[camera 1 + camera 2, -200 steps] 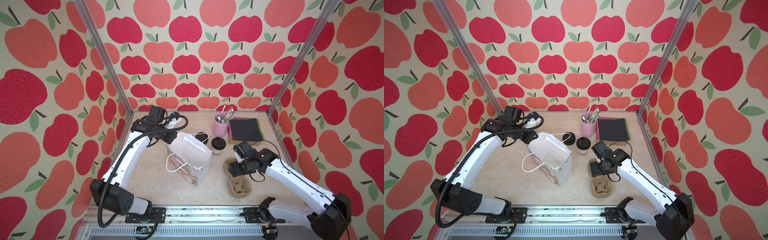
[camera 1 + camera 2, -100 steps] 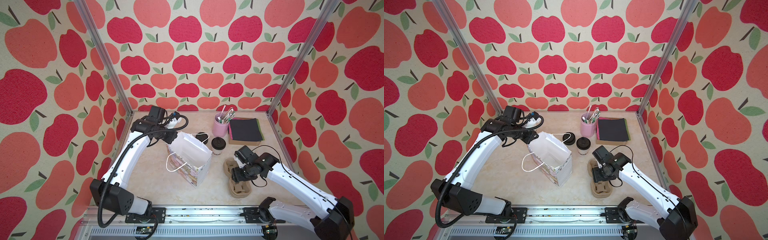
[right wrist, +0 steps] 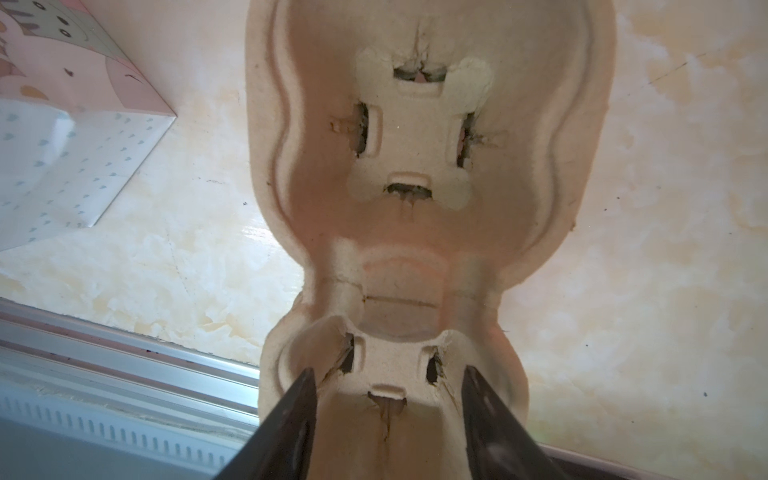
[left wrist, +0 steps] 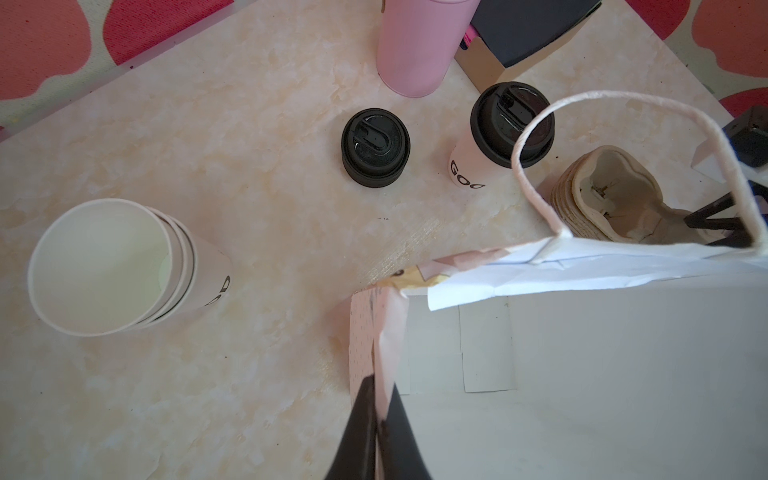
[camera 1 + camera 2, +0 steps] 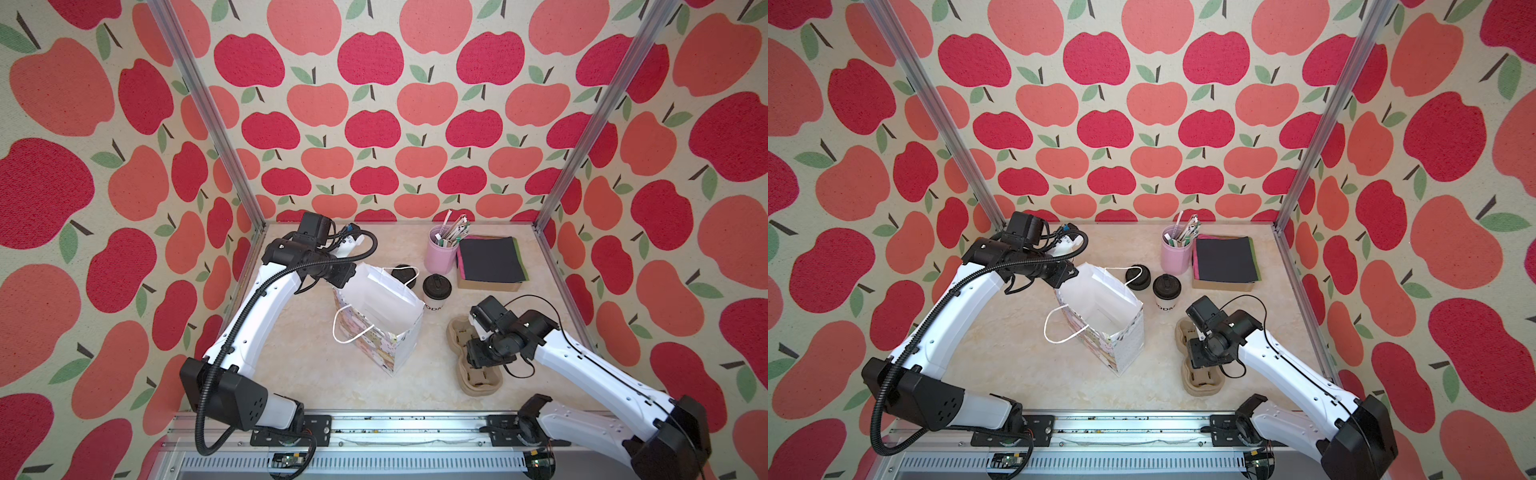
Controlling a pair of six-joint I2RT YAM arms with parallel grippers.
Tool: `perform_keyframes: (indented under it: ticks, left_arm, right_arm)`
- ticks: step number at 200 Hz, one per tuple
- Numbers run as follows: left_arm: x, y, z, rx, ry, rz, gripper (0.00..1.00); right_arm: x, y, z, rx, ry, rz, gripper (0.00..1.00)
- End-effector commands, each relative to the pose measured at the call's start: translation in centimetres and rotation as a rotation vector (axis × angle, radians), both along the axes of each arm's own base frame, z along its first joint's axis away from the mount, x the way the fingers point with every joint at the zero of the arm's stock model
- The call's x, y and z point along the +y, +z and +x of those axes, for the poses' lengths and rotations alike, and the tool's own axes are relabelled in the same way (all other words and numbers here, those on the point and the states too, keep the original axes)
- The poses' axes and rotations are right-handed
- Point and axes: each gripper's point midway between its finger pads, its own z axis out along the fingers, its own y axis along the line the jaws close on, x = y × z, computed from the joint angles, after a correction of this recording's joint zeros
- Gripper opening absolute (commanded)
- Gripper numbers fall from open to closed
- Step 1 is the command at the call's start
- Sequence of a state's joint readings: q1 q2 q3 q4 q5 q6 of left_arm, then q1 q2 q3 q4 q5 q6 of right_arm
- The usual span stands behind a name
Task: Pack the takeout coffee
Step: 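Close the right gripper on the cup carrier's end rim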
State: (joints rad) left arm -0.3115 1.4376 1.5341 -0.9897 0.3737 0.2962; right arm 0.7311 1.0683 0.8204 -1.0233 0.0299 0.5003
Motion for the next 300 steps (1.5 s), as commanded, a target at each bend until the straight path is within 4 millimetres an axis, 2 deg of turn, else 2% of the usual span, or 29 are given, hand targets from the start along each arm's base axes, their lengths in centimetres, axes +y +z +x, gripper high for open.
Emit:
perform_keyframes:
  ticks: [1, 55, 90, 108, 140, 211, 300]
  left_arm:
    - [-0.4, 0.4, -0.5, 0.003, 0.000, -0.029, 0.08]
    - [-0.3, 0.1, -0.5, 0.005, 0.005, -0.023, 0.08]
    - [-0.3, -0.1, -0.5, 0.007, 0.003, -0.020, 0.08]
    - [-0.3, -0.1, -0.5, 0.008, 0.003, -0.021, 0.08]
    - [-0.3, -0.1, -0.5, 0.007, 0.002, -0.022, 0.08]
    - [-0.4, -0.3, -0.6, 0.010, 0.001, -0.025, 0.08]
    - [-0.6, -0.5, -0.6, 0.013, -0.004, -0.032, 0.08]
  right_arm:
    - [-0.1, -0.3, 0.3, -0.011, -0.006, -0.017, 0.57]
    - [0.2, -0.3, 1.3, -0.031, -0.008, -0.018, 0.53]
    - [-0.3, -0.2, 1.8, -0.017, -0.040, -0.035, 0.52]
    - [-0.6, -0.3, 1.7, -0.012, -0.071, -0.024, 0.51]
    - [0.2, -0.1, 2.0, -0.029, -0.095, 0.063, 0.51]
    - [0.4, -1.6, 1.3, 0.037, -0.103, 0.073, 0.49]
    - [-0.2, -1.4, 2.5, -0.031, -0.083, 0.032, 0.48]
